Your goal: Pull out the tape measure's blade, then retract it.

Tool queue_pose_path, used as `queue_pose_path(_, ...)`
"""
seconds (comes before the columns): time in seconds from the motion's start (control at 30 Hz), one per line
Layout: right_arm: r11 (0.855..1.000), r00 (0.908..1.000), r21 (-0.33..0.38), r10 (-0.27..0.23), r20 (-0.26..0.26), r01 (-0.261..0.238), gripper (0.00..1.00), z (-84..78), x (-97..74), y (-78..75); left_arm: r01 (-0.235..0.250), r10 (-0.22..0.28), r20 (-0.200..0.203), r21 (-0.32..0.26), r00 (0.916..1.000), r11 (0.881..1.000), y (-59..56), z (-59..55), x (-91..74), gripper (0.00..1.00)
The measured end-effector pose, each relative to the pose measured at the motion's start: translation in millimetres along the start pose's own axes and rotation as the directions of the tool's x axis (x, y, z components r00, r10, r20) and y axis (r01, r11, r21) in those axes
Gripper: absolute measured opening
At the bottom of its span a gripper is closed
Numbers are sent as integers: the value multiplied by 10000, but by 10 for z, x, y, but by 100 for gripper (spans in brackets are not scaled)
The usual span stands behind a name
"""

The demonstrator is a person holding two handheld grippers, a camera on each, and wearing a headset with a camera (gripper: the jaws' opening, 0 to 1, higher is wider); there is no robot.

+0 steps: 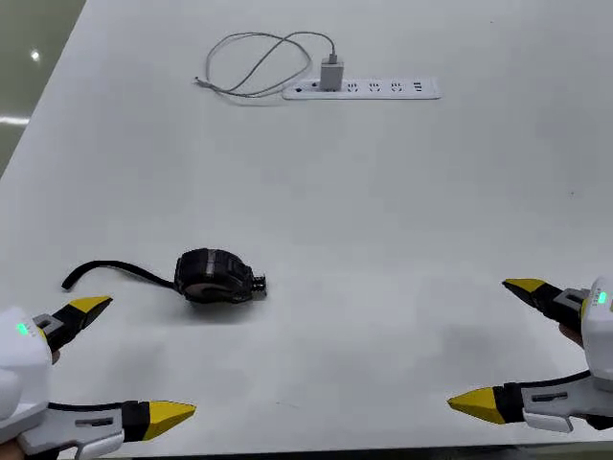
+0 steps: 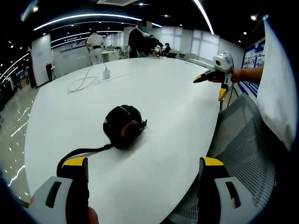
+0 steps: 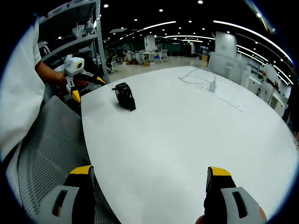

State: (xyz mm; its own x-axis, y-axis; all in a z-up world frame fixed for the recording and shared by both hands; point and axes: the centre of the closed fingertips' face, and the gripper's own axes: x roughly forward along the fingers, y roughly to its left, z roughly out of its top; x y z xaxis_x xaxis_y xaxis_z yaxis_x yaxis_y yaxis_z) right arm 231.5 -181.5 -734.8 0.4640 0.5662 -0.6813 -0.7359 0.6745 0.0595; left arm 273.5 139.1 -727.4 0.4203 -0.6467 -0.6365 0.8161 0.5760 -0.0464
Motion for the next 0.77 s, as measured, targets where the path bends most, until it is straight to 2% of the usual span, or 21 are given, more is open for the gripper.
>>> queue_pose_path(0.17, 10000, 10000, 18, 3, -13, -3, 99, -5, -6, -8, -125, 120, 216, 211, 9997, 9997, -12, 46, -8, 97)
queue_pose_path(0.4, 10000, 10000, 69, 25, -16, -25, 99, -11, -14, 6, -10, 6, 180, 205, 9998, 9998, -48, 22, -6, 92)
queue_pose_path(0.47, 10000, 10000, 73, 35, -20, -35, 99, -10, -14, 10, -31, 28, 200, 135, 9998, 9999, -49, 20, -2, 97)
queue_pose_path(0.77, 9999, 10000, 121, 43, 10, -43, 99, -4, -12, 18, 19, -20, 190, 78, 9998, 10000, -40, 17, -7, 96)
